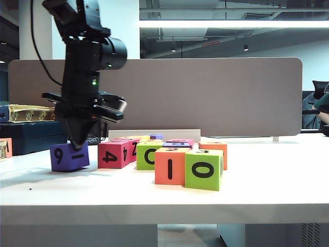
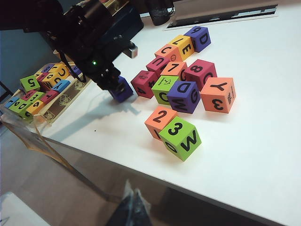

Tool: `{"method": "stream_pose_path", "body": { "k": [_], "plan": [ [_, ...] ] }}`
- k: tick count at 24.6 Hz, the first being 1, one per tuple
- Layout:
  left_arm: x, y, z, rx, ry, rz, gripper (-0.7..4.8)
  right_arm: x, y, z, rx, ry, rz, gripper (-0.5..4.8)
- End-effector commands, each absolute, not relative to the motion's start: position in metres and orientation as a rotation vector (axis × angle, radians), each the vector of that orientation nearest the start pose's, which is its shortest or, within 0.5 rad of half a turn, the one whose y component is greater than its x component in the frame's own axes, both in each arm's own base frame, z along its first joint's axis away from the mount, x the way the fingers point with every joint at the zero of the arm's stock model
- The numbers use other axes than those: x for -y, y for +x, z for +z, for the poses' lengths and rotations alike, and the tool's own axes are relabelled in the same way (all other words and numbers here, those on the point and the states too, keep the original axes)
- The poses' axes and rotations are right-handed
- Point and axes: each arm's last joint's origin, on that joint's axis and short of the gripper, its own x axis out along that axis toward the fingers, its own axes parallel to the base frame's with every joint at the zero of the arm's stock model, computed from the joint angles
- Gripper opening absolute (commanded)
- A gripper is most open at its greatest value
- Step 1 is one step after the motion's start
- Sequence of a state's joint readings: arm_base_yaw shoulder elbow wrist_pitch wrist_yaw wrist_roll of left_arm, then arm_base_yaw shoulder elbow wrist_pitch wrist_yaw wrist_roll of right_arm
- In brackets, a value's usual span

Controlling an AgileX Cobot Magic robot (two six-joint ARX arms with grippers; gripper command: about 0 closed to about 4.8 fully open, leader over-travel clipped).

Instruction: Select the appropriate blocks from the scattered letter blocks on the table and arrange them in a row to spell out "23".

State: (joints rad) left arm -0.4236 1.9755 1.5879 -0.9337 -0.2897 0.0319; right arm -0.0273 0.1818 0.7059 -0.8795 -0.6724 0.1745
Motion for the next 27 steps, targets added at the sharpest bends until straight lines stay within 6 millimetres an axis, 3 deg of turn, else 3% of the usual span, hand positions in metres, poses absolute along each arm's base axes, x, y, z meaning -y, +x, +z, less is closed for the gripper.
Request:
{"method": "stream_pose_path", "body": {
  "k": [1, 5, 10, 15, 20, 22, 27],
  "plan": [
    [0.142, 0.375, 0.220, -1.191, 0.467, -0.083, -0.06, -0.017, 0.028, 0.296, -0.378, 0.285, 0.609, -0.01],
    [0.125, 0.381, 0.222, -1.193, 0.456, -0.049, -0.06, -0.017, 0.028, 0.296, -0.378, 0.285, 0.609, -0.01],
    [0.128, 0.379, 0.225, -1.194, 0.449, -0.073, -0.07, -0.017, 0.028, 0.297, -0.377, 0.284, 0.609, -0.01],
    [0.144, 0.372, 0.242, -1.209, 0.434, -0.167, -0.07, -0.017, 0.028, 0.297, -0.374, 0.283, 0.609, -0.01],
    [0.164, 0.361, 0.274, -1.230, 0.400, -0.293, -0.06, -0.017, 0.028, 0.297, -0.371, 0.282, 0.609, -0.01],
    [0.183, 0.348, 0.285, -1.253, 0.365, -0.423, -0.06, -0.017, 0.028, 0.297, -0.372, 0.282, 0.609, -0.01],
    [0.218, 0.321, 0.286, -1.311, 0.358, -0.623, -0.06, -0.017, 0.029, 0.297, -0.371, 0.281, 0.605, -0.01]
  ]
}}
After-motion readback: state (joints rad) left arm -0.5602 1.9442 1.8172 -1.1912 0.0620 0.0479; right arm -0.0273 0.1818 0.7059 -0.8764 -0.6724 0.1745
